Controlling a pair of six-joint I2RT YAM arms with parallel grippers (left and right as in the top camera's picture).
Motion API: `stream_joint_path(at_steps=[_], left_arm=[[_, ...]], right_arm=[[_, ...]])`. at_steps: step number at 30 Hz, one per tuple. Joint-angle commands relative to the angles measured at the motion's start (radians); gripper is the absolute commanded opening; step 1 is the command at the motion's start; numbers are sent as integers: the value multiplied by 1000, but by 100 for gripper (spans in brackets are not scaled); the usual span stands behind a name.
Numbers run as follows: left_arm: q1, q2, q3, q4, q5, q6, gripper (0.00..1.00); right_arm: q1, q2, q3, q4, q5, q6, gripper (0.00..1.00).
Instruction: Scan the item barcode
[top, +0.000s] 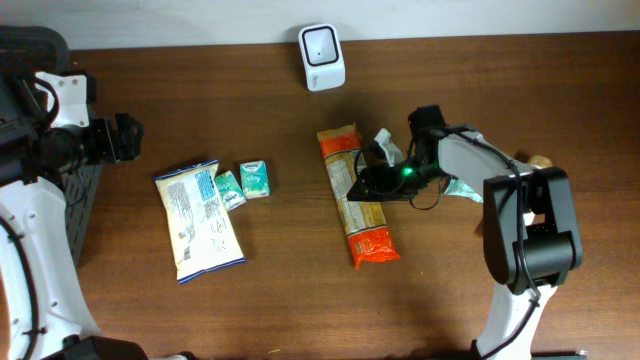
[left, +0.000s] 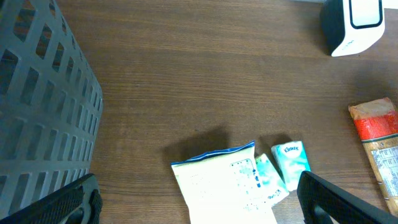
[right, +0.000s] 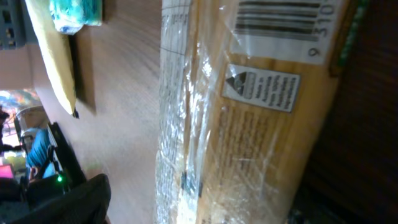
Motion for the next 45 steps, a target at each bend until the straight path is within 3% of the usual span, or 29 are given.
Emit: stream_joint_path(at_steps=[1, 5, 6, 7, 8, 9, 12, 15, 17, 19, 21, 23, 29, 32, 34, 37, 42, 43, 44, 45], left_arm=[[1, -5, 5, 2, 11, 10, 99], [1, -5, 5, 2, 11, 10, 99], [1, -5, 5, 2, 11, 10, 99], [1, -5, 5, 2, 11, 9, 99], [1, -5, 5, 2, 11, 10, 99], [1, -5, 5, 2, 11, 10, 99], [1, -5, 5, 2, 11, 10, 99], [1, -5, 5, 2, 11, 10, 99], [1, -5, 5, 2, 11, 10, 99], [1, -5, 5, 2, 11, 10, 99], [1, -5, 5, 2, 11, 10, 99], [1, -5, 5, 2, 11, 10, 99], [1, -5, 5, 2, 11, 10, 99], [1, -5, 5, 2, 11, 10, 99], [1, -5, 5, 2, 11, 10, 99], [1, -5, 5, 2, 11, 10, 99], [1, -5, 5, 2, 11, 10, 99], [1, -5, 5, 2, 11, 10, 99], [1, -5, 5, 2, 11, 10, 99], [1, -5, 5, 2, 11, 10, 99]], right_arm=[[42, 79, -95, 24, 163, 12, 72], [42, 79, -137, 55, 209, 12, 65], [42, 79, -146, 70, 211, 12, 58], [42, 79, -150, 77, 211, 12, 42], [42, 79, -150, 78, 207, 13, 16], [42, 79, -149, 80, 207, 37, 4], [40, 63, -84, 13, 204, 58, 4], [47, -51, 149, -204, 286, 58, 4], [98, -101, 301, -352, 553, 115, 4], [257, -96, 357, -428, 958, 220, 4], [369, -68, 334, -416, 1078, 242, 4], [472, 10, 313, -400, 1101, 241, 4], [510, 67, 314, -374, 975, 241, 6], [511, 67, 314, -360, 893, 240, 12], [511, 67, 314, -368, 844, 240, 26], [500, 66, 330, -367, 839, 237, 56], [451, 27, 506, -476, 839, 237, 59], [432, 7, 544, -501, 838, 237, 66], [411, -4, 560, -522, 834, 235, 91], [378, -2, 552, -565, 773, 152, 99]])
